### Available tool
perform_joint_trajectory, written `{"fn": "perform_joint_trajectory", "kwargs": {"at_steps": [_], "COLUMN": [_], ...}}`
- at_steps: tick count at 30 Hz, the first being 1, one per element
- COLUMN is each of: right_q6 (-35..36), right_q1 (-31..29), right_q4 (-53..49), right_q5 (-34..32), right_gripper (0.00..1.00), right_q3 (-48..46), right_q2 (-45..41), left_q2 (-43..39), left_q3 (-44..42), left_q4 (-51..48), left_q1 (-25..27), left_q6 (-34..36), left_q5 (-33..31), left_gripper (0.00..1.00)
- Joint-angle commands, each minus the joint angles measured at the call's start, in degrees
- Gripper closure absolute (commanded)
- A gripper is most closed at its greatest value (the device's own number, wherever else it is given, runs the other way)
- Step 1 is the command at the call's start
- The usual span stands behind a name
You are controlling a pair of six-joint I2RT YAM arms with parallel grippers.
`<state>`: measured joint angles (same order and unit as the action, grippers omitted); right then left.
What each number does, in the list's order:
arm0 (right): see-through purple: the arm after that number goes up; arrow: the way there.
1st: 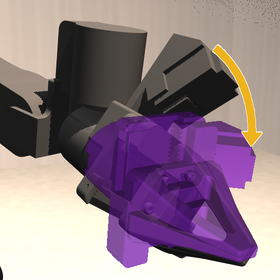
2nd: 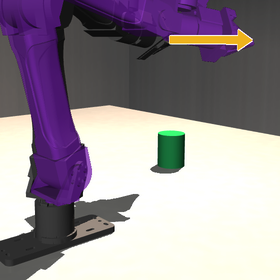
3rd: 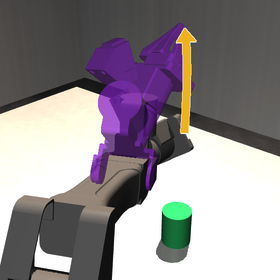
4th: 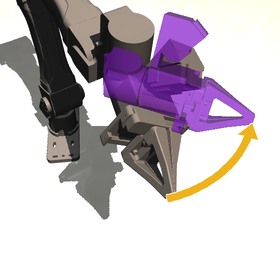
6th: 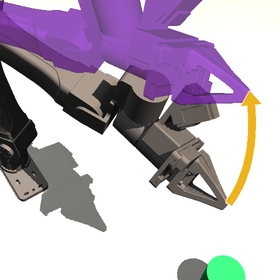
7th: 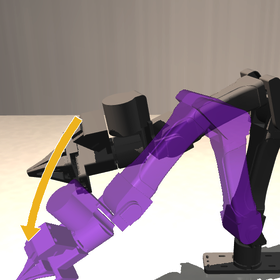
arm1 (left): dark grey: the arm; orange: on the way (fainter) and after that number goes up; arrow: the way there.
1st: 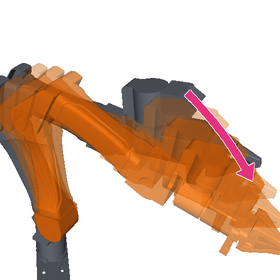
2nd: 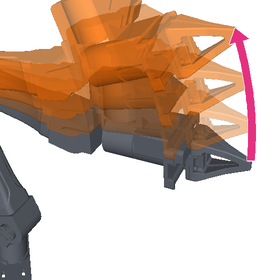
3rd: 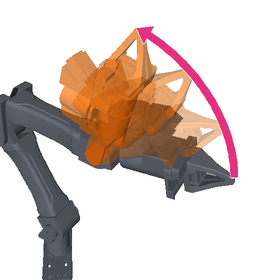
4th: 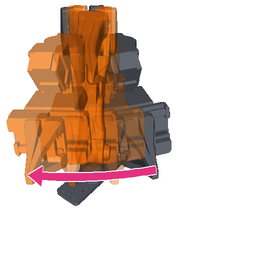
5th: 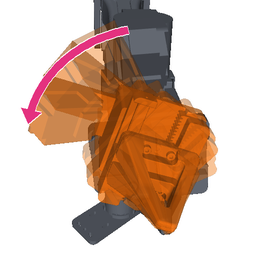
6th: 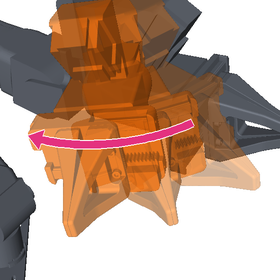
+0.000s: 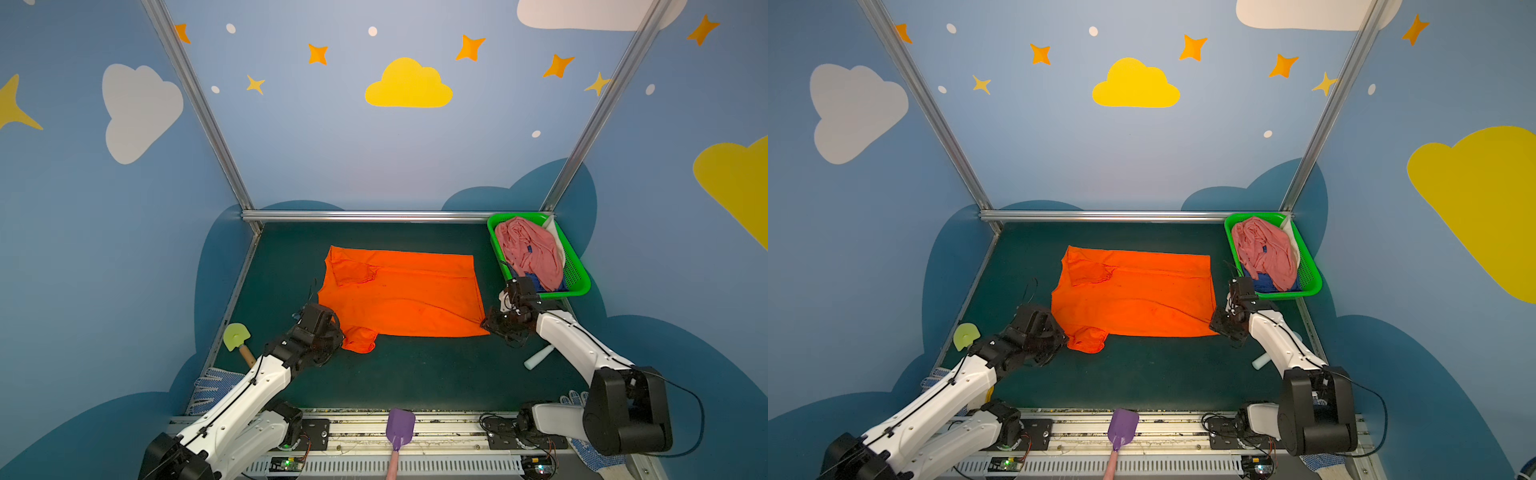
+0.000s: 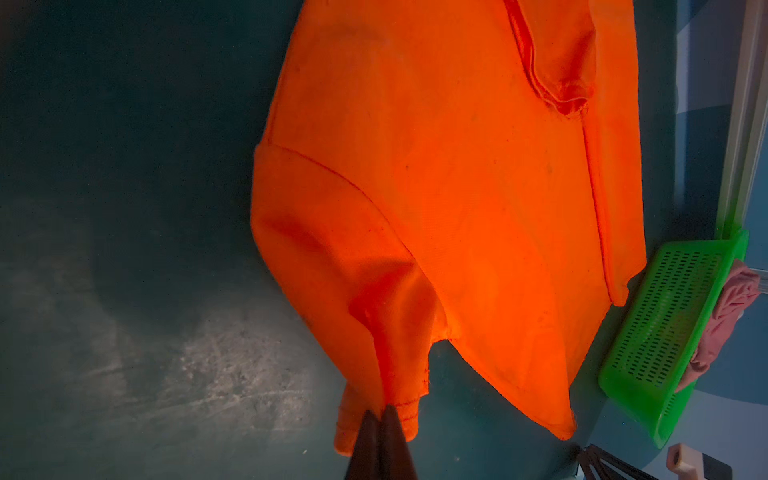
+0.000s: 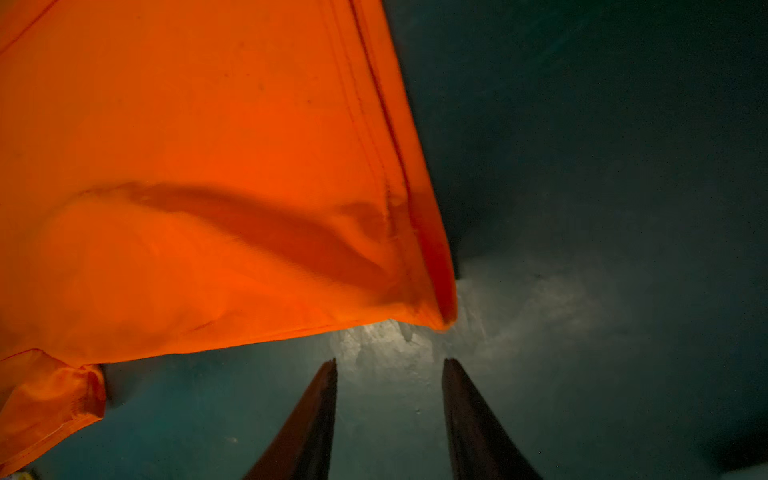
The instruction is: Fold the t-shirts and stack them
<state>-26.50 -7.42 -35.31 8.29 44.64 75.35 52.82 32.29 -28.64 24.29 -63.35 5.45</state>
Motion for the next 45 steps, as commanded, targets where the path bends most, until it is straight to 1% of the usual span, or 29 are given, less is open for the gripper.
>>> {"fn": "perform_joint_trajectory", "kwargs": {"at_steps": [1,4,9,13,20,28,31,36,40,45], "right_q6": [1.36,1.88,2.01,1.67,0.49,-1.65,-2.55,-3.79,-4.25,-4.48], "right_q1": [0.81,1.42,2.25,2.32,2.39,2.59,2.58,2.58,2.66,2.68], "right_q4": [-2.24,-0.93,0.82,1.33,2.95,4.2,4.99,8.25,8.25,7.96], "right_q5": [-2.14,-1.21,0.36,1.29,2.01,2.78,2.85,5.5,4.81,4.62], "right_gripper": [0.57,0.61,0.63,0.63,0.59,0.53,0.53,0.52,0.51,0.5], "right_q3": [1.81,1.89,2.7,3.16,2.63,2.69,2.22,0.64,0.43,0.21], "right_q2": [1.82,4.13,7.66,8.11,5.96,6.74,6.66,4.22,2.29,2.11], "left_q2": [0.05,-0.01,-0.17,-0.45,-0.84,-1.2,-1.39,-1.97,-2.19,-2.01], "left_q3": [2.01,2.68,2.77,2.51,1.73,1.11,0.93,0.62,0.31,0.14], "left_q4": [-1.37,-1.76,-1.59,-1.59,-1.06,-0.63,-0.71,-0.71,-0.62,-0.36], "left_q1": [-1.42,-2.75,-3.98,-4.25,-4.26,-4.26,-4.28,-4.28,-4.21,-4.3], "left_q6": [2.78,3.89,4.47,4.48,4.13,3.93,3.86,3.69,3.6,3.67], "left_q5": [-1.45,-1.0,0.21,0.61,1.09,1.49,1.42,1.49,1.4,1.59], "left_gripper": [0.95,0.95,0.95,0.95,0.95,0.95,0.95,0.95,0.95,0.95]}}
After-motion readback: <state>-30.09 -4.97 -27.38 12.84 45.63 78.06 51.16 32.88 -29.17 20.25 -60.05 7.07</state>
